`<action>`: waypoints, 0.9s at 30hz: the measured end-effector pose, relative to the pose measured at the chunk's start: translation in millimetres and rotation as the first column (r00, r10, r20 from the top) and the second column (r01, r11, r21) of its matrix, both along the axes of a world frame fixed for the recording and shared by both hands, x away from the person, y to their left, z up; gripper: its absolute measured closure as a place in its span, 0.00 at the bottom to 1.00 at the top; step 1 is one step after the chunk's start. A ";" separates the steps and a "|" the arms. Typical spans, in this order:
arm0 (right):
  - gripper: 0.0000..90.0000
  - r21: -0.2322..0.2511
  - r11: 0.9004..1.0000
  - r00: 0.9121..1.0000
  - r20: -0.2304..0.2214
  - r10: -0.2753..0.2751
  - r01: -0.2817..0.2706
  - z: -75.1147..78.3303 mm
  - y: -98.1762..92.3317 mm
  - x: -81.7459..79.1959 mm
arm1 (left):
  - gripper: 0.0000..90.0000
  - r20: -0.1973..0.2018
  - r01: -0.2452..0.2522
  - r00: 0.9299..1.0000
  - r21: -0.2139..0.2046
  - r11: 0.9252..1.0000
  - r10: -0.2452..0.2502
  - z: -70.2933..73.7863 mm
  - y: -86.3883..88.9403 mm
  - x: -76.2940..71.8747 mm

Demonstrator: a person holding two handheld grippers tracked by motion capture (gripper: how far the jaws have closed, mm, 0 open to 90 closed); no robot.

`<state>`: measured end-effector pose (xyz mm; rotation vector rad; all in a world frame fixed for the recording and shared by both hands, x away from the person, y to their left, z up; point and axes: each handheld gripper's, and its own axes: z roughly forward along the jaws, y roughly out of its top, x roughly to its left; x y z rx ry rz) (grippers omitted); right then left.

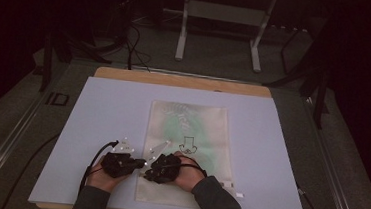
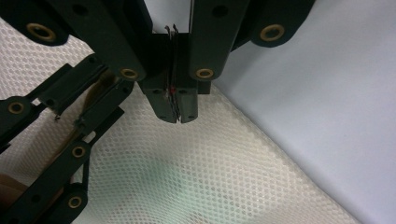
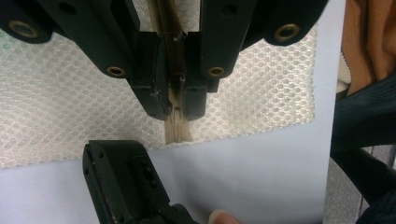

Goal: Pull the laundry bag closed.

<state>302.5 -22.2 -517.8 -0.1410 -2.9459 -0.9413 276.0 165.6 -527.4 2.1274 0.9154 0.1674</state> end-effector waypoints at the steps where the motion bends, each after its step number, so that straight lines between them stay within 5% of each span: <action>1: 0.91 0.003 1.000 1.000 0.003 -0.003 0.003 -0.7 0.2 -0.8 | 0.98 0.000 0.003 1.000 -0.003 1.000 -0.003 0.2 -0.5 -0.4; 16: 0.91 0.005 1.000 1.000 0.012 -0.004 0.004 -1.6 -0.8 -1.7 | 0.98 -0.032 0.031 0.999 0.050 0.998 -0.029 -3.0 -6.9 -1.5; 27: 0.91 -0.009 1.000 0.999 0.040 0.008 -0.008 -0.4 0.2 -3.8 | 0.99 -0.055 0.035 0.998 0.043 0.998 -0.032 -5.5 -7.2 0.3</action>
